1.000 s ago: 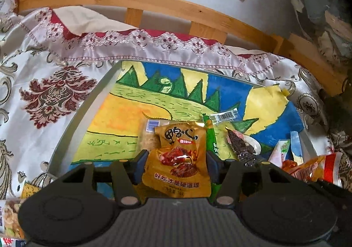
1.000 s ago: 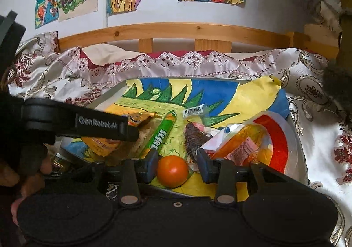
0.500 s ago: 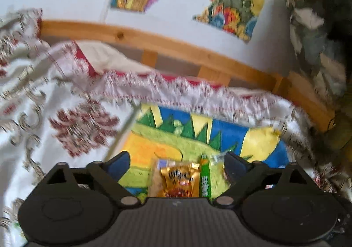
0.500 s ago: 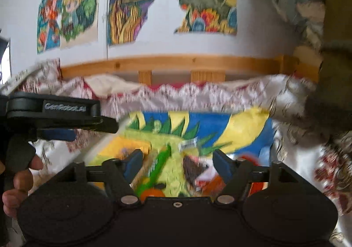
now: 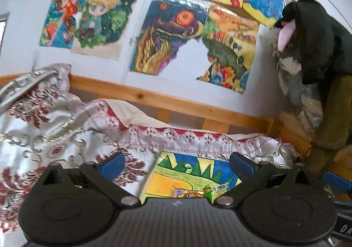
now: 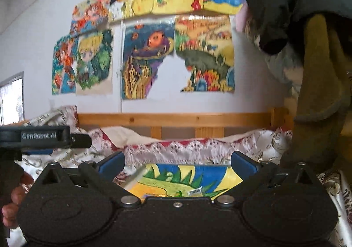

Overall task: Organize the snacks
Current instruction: 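Lift both tools from the tray and reposition over the remaining snacks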

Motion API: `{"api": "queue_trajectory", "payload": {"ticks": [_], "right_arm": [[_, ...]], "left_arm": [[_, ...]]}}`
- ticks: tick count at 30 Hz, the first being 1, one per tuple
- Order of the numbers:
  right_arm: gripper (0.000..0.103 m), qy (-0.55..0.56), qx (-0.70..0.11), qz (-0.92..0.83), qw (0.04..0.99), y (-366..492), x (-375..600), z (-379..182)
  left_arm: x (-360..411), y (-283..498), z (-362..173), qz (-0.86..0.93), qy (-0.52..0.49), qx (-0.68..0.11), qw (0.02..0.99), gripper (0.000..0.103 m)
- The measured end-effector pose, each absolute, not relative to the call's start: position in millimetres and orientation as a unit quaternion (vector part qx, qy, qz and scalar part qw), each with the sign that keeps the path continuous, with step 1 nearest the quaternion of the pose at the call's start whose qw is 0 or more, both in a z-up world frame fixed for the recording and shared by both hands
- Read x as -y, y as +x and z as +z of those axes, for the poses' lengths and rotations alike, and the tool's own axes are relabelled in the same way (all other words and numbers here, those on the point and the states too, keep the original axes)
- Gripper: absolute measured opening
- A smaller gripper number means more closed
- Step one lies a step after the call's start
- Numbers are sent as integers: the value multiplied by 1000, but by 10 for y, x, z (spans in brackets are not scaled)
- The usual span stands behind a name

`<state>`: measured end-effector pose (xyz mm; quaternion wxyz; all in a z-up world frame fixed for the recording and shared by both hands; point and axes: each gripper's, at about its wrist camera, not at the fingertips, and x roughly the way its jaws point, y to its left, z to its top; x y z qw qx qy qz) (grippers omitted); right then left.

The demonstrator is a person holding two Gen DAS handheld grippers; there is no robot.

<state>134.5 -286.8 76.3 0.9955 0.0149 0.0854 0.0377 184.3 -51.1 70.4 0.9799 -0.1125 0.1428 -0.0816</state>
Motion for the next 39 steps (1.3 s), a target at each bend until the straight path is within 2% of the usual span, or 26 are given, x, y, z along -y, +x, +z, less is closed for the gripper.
{"api": "queue_trajectory", "payload": {"ticks": [6, 20, 39], "right_arm": [[102, 53, -100, 57, 992, 972, 2777, 799], [102, 34, -135, 51, 989, 308, 2565, 547], [102, 24, -217, 51, 975, 320, 2442, 143]], "left_arm": [[347, 1437, 668, -74, -108, -134, 982, 103], [52, 741, 296, -46, -87, -156, 983, 103], [30, 681, -117, -24, -65, -232, 970, 103]]}}
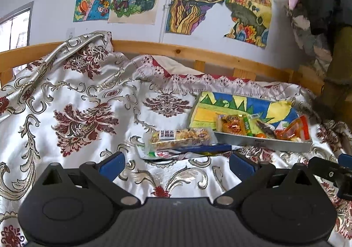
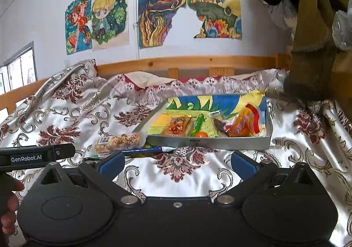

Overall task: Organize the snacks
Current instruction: 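Lift both tools from the tray and reposition over the remaining snacks, then grasp the blue pen with the right tool while the left grasps the nut granola bar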

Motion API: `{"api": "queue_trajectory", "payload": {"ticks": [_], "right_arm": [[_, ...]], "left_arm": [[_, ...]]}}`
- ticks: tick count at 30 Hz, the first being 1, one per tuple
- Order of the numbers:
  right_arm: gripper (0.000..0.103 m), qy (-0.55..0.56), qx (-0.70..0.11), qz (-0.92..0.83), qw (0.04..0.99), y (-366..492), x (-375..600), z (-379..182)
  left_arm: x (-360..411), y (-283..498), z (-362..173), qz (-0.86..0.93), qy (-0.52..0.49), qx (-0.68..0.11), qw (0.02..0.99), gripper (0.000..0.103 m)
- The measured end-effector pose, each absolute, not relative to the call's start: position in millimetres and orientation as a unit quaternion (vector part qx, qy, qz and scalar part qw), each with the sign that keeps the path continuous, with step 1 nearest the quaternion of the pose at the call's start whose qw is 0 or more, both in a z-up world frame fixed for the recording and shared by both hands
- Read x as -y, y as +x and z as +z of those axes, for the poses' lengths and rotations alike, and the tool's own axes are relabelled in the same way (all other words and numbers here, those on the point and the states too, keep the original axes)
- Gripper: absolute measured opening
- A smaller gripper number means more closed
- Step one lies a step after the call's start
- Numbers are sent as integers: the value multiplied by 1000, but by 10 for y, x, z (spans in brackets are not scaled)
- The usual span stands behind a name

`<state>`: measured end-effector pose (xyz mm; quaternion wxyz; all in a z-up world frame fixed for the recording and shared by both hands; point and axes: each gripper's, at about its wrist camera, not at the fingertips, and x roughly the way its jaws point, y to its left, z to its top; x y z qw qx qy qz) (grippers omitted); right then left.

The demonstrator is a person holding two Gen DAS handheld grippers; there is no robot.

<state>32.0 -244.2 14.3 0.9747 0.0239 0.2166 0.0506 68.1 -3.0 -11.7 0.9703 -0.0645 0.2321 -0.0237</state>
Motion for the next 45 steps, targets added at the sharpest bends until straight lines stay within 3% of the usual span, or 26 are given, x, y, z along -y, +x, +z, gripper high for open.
{"api": "queue_trajectory", "payload": {"ticks": [27, 45], "right_arm": [[102, 22, -256, 55, 965, 415, 2395, -23], [102, 43, -284, 72, 955, 483, 2373, -166]], "left_arm": [[-31, 804, -231, -13, -58, -268, 961, 103], [-385, 1444, -241, -82, -15, -305, 949, 103]]}}
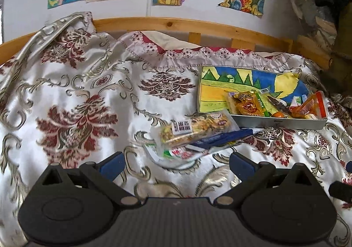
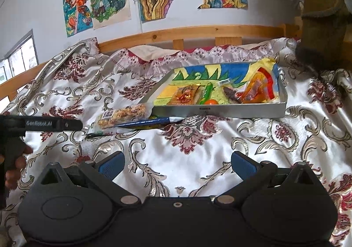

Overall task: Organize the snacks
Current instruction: 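Grasp the blue pen with the right tool while the left grasps the nut granola bar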

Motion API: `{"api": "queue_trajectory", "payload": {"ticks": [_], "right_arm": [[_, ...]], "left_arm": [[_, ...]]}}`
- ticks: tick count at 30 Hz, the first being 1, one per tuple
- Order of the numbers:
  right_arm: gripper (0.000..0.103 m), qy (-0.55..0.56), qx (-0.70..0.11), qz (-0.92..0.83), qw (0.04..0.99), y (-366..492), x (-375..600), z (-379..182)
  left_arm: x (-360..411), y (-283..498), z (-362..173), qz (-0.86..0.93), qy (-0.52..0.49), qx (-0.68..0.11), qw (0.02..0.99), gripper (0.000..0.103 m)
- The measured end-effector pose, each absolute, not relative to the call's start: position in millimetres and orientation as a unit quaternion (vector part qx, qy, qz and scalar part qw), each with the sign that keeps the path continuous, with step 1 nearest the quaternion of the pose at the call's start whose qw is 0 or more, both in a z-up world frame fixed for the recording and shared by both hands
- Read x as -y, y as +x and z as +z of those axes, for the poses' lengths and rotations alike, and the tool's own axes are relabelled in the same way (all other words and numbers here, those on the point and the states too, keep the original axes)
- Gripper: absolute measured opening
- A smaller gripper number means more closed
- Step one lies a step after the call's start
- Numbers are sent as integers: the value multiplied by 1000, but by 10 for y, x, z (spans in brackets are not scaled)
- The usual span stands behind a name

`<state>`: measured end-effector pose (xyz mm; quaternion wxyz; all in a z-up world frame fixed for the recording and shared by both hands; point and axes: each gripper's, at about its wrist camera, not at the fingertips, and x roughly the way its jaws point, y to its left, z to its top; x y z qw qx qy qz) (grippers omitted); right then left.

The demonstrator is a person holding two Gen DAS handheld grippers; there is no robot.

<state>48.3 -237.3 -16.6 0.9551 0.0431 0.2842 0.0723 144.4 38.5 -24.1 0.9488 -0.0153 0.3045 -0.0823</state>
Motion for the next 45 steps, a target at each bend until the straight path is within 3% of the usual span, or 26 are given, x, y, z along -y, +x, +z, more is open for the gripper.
{"api": "queue_trajectory", "payload": {"ticks": [10, 15, 28, 34, 37, 45], "right_arm": [[102, 35, -312, 107, 943, 836, 2150, -172], [93, 37, -322, 112, 939, 1219, 1985, -179], [84, 140, -374, 85, 913, 2180, 1757, -496], [64, 209, -389, 68, 895, 2379, 1742, -641], [46, 205, -390, 66, 895, 2382, 1693, -674], [31, 237, -390, 63, 887, 2279, 1838, -664]], "left_arm": [[-553, 1990, -330, -139, 42, -304, 941, 103], [-598, 2205, -482, -176, 57, -297, 937, 103], [-433, 2552, -766, -212, 100, -291, 928, 102], [-449, 2602, -834, -233, 76, -310, 919, 85], [-451, 2600, -831, -243, 67, -315, 915, 79], [-416, 2589, -757, -225, -23, -379, 897, 74]]}}
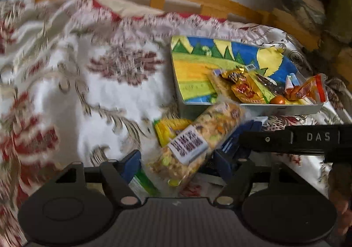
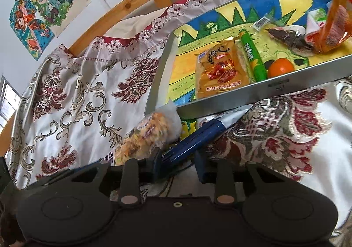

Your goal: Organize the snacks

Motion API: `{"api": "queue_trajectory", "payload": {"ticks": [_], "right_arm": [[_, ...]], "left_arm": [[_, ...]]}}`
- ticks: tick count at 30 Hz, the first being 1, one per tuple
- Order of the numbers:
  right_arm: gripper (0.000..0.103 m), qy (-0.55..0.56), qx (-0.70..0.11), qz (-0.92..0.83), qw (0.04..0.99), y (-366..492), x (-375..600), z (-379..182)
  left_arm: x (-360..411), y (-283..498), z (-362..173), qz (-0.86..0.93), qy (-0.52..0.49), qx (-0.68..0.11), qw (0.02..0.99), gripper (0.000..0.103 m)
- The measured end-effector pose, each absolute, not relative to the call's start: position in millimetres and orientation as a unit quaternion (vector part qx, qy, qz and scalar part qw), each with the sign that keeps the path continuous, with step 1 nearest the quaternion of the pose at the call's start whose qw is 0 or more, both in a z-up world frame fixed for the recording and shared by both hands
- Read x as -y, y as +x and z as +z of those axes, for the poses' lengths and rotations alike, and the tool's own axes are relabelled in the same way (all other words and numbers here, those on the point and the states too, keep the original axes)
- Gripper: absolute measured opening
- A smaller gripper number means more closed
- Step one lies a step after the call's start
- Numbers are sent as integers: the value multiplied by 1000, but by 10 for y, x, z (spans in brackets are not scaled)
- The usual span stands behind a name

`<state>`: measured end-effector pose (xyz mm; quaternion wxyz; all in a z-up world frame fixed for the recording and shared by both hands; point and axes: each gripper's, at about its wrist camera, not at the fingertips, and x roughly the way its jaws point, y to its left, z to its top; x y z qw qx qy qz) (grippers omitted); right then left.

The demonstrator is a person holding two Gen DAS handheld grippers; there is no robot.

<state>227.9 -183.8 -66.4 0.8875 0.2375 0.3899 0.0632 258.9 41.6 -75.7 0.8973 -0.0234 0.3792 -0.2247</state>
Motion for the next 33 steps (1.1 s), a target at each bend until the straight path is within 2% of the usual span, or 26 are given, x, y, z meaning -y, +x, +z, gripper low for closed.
{"api": "queue_trajectory", "payload": {"ticks": [5, 9, 15, 18, 19, 21, 23, 24, 25, 27, 29, 31, 33], "right_arm": [[23, 251, -400, 61, 879, 2110, 2006, -630], [22, 247, -411, 64, 875, 1907, 2182, -591], [34, 274, -423, 69, 861, 1820, 2289, -622], [47, 302, -433, 73, 846, 1834, 2256, -726], [54, 314, -432, 76, 842, 1836, 2248, -761], [57, 318, -428, 78, 842, 1844, 2201, -795], [52, 293, -429, 78, 851, 1860, 2115, -793], [47, 282, -428, 78, 855, 1862, 2082, -785], [34, 277, -429, 82, 856, 1865, 2058, -781], [29, 269, -433, 84, 856, 1838, 2031, -763], [17, 246, -437, 90, 861, 1803, 2028, -720], [12, 214, -438, 97, 868, 1739, 2062, -647], [9, 172, -437, 96, 877, 1662, 2116, -559]], "left_arm": [[-358, 2416, -704, -224, -73, -406, 883, 73], [-198, 2222, -667, -220, -36, -396, 891, 75], [-193, 2187, -596, -220, -47, -377, 899, 84], [-227, 2239, -590, -217, -52, -367, 903, 88], [-238, 2263, -597, -216, -58, -365, 904, 88], [-255, 2299, -627, -222, -69, -361, 903, 88], [-246, 2317, -677, -230, -72, -366, 899, 83], [-240, 2316, -699, -234, -73, -368, 897, 79], [-237, 2317, -717, -239, -77, -371, 894, 68], [-235, 2292, -702, -239, -88, -367, 895, 63], [-203, 2262, -675, -237, -90, -370, 894, 54], [-175, 2210, -648, -238, -104, -369, 892, 51], [-137, 2166, -640, -238, -112, -375, 889, 39]]}}
